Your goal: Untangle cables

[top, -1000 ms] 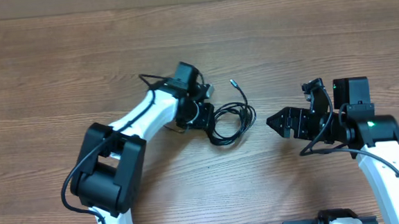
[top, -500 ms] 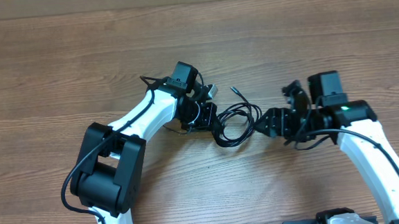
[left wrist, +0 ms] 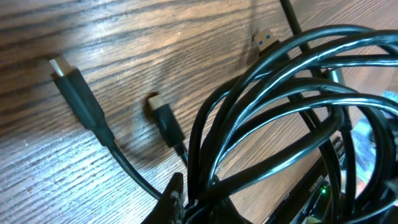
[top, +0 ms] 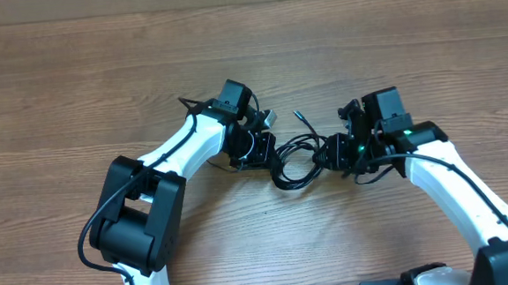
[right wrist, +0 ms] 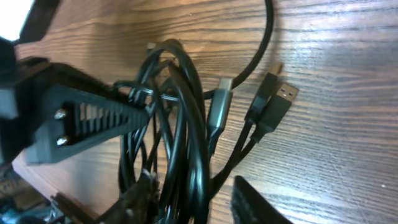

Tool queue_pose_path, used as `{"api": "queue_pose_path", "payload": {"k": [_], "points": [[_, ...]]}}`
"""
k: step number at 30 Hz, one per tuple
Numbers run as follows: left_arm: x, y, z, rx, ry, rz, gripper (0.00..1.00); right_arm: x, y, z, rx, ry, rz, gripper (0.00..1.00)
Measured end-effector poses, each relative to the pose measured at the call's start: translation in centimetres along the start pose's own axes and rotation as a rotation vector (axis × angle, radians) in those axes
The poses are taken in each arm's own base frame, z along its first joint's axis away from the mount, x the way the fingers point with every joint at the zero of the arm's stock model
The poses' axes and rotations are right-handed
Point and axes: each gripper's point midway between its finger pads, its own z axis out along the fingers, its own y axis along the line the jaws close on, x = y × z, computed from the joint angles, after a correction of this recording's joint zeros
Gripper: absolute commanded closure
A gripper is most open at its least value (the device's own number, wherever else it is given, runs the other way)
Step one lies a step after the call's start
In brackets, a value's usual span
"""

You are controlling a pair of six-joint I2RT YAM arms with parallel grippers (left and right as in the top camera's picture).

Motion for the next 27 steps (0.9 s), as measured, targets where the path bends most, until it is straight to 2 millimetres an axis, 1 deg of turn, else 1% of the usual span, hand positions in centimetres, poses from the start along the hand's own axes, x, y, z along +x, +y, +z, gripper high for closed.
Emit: {"api": "queue_pose_path", "payload": {"k": [3, 4, 5, 7, 11, 12, 15, 17, 20, 21, 22, 23, 26, 27], "points": [[0.0, 0.1, 0.0, -0.008, 0.000, -0.002, 0.96, 0.2, -0.3, 0.8, 0.014, 0.019, 0.022, 0.84], [0.0, 0.3, 0.0, -0.014, 0.000, -0.003, 0.96, 0.3, -0.4, 1.0, 0.018, 0.027, 0.029, 0.93], [0.1, 0.4, 0.0, -0.022, 0.000, -0.004, 0.96, 0.3, -0.6, 1.1, 0.023, 0.032, 0.035, 0.95], [0.2, 0.6, 0.0, -0.036, 0.005, -0.011, 0.96, 0.3, -0.8, 1.2, 0.036, 0.029, 0.044, 0.96], [0.4, 0.8, 0.0, -0.045, 0.011, -0.017, 0.94, 0.2, -1.3, 1.2, 0.061, 0.025, 0.045, 0.96], [0.4, 0.8, 0.0, -0.046, 0.012, -0.018, 0.93, 0.3, -1.4, 1.2, 0.067, 0.026, 0.048, 0.96], [0.4, 0.8, 0.0, -0.047, 0.012, -0.019, 0.84, 0.5, -1.8, 1.2, 0.092, 0.030, 0.053, 0.96], [0.5, 0.7, 0.1, -0.047, 0.015, -0.016, 0.82, 0.6, -2.3, 1.1, 0.117, 0.033, 0.057, 0.96], [0.5, 0.7, 0.1, -0.045, 0.014, -0.001, 0.81, 0.9, -2.9, 1.0, 0.155, 0.036, 0.068, 0.96], [0.5, 0.7, 0.1, -0.041, 0.015, 0.011, 0.83, 0.9, -3.1, 1.0, 0.165, 0.037, 0.072, 0.96], [0.5, 0.6, 0.1, -0.035, 0.014, 0.020, 0.87, 0.9, -3.2, 1.0, 0.172, 0.035, 0.073, 0.96], [0.4, 0.4, 0.1, -0.028, 0.014, 0.033, 0.89, 0.9, -3.3, 1.0, 0.178, 0.034, 0.076, 0.96], [0.4, 0.1, 0.0, -0.004, 0.017, 0.060, 0.87, 1.0, -3.5, 0.9, 0.188, 0.035, 0.082, 0.96], [0.4, 0.1, -0.1, 0.002, 0.017, 0.066, 0.83, 1.0, -3.6, 0.9, 0.192, 0.036, 0.083, 0.96]]}}
